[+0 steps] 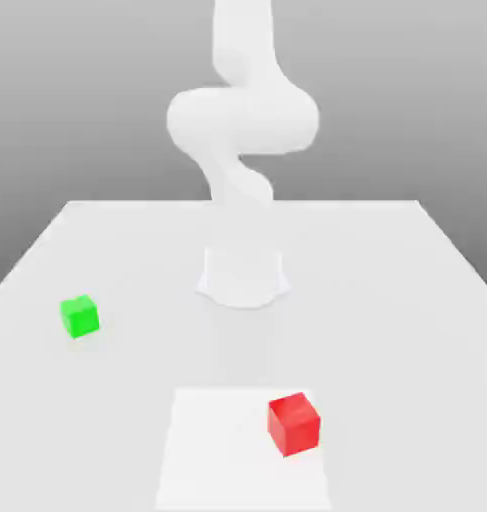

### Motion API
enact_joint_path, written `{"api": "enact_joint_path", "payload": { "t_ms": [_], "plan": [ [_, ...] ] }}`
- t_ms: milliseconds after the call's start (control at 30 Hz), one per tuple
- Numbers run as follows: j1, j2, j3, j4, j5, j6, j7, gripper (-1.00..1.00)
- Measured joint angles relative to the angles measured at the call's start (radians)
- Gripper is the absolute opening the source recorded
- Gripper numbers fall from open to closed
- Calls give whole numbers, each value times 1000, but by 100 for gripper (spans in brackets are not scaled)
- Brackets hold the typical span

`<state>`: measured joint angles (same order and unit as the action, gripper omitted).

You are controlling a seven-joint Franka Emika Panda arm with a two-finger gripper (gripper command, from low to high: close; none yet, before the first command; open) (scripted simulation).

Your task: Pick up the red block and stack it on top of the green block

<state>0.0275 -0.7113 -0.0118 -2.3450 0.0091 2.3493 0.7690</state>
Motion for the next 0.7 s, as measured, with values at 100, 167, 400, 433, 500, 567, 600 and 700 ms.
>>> {"api": "enact_joint_path", "payload": {
  "t_ms": [100, 167, 400, 433, 500, 567, 600, 700],
  "plan": [
    [31, 117, -10, -58, 16, 65, -44, 0],
    [49, 191, -13, -95, 25, 105, -70, 0],
    [102, 445, -11, -223, 45, 247, -155, 0],
    [108, 482, -9, -241, 46, 267, -165, 0],
    [117, 554, -3, -278, 43, 307, -183, 0],
    [125, 626, 4, -314, 33, 348, -196, 0],
    [131, 662, 7, -333, 25, 368, -200, 0],
    [142, 769, 6, -369, -4, 437, -203, 0]
  ]
}}
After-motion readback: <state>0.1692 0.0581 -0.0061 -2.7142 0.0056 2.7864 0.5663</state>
